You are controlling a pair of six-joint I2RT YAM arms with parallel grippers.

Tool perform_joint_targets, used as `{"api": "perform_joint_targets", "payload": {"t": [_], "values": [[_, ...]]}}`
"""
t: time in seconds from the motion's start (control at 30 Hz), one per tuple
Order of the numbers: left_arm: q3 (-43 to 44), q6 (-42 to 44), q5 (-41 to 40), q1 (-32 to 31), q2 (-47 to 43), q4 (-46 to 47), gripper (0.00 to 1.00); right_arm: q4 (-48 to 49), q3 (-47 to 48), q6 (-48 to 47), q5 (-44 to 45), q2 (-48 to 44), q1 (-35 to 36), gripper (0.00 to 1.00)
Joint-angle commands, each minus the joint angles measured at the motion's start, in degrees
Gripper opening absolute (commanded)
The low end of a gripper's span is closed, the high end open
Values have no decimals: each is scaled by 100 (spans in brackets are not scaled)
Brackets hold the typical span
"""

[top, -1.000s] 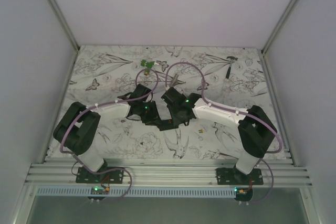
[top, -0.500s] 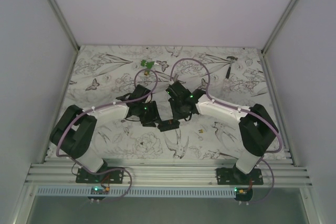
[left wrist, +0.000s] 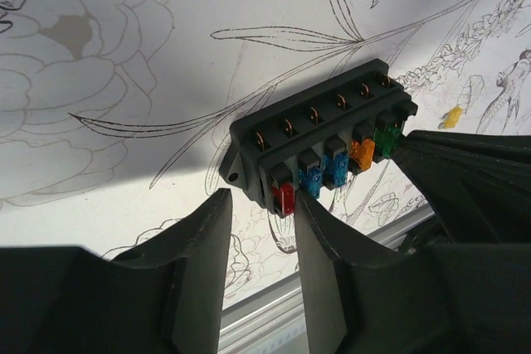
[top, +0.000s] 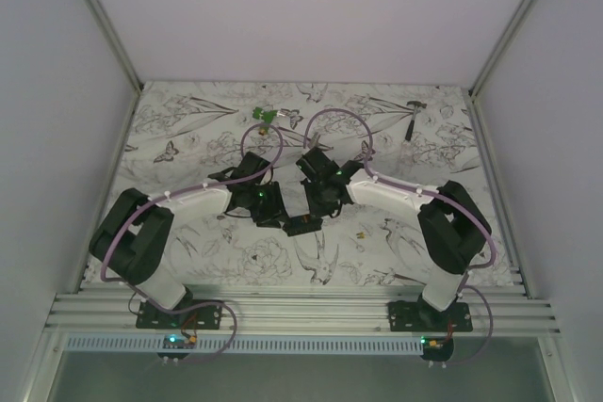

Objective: Snap on the fuse box
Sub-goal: Install the fuse at the fuse box base.

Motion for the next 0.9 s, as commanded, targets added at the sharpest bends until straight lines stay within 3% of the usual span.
{"api": "perform_joint_targets", "payload": {"t": [0.0,0.23,0.87], "values": [[73,-28,108,-33,136,-197,37,72,51,25,-124,108,-50,11],[101,-20,143,-28,275,-198,32,-182,116,-41,-230,400,-51,0],[-103,-38,39,85,424,-194,20,-1029,33,-288,495,1372,40,0]]}}
